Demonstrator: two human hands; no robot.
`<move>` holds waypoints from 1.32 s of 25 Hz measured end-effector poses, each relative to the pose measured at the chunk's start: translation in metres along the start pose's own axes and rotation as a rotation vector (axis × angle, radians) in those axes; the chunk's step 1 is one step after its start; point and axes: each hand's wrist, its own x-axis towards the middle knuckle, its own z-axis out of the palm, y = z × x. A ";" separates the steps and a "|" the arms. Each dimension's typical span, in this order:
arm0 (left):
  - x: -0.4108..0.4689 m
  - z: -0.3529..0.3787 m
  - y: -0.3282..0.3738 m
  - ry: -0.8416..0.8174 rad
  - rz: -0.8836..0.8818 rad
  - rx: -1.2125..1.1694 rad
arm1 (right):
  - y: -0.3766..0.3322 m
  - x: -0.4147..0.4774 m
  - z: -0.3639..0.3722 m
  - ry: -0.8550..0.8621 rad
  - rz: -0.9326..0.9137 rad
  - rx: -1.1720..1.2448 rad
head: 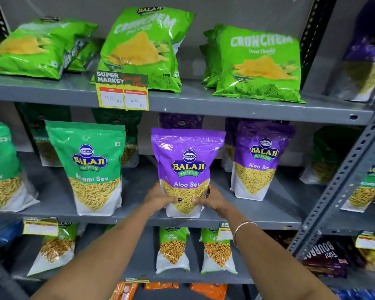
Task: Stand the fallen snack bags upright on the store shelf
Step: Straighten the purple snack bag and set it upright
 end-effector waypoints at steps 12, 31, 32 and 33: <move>-0.018 0.047 0.078 -0.845 -0.432 0.595 | 0.015 -0.001 -0.111 0.473 0.134 -0.321; 0.031 0.237 0.103 0.019 -0.059 -0.159 | 0.074 0.014 -0.253 0.116 0.032 0.063; 0.028 0.236 0.097 0.006 -0.070 -0.129 | 0.074 0.008 -0.254 0.103 0.029 0.039; 0.031 0.236 0.088 -0.011 -0.075 -0.107 | 0.073 0.002 -0.254 0.087 0.017 0.024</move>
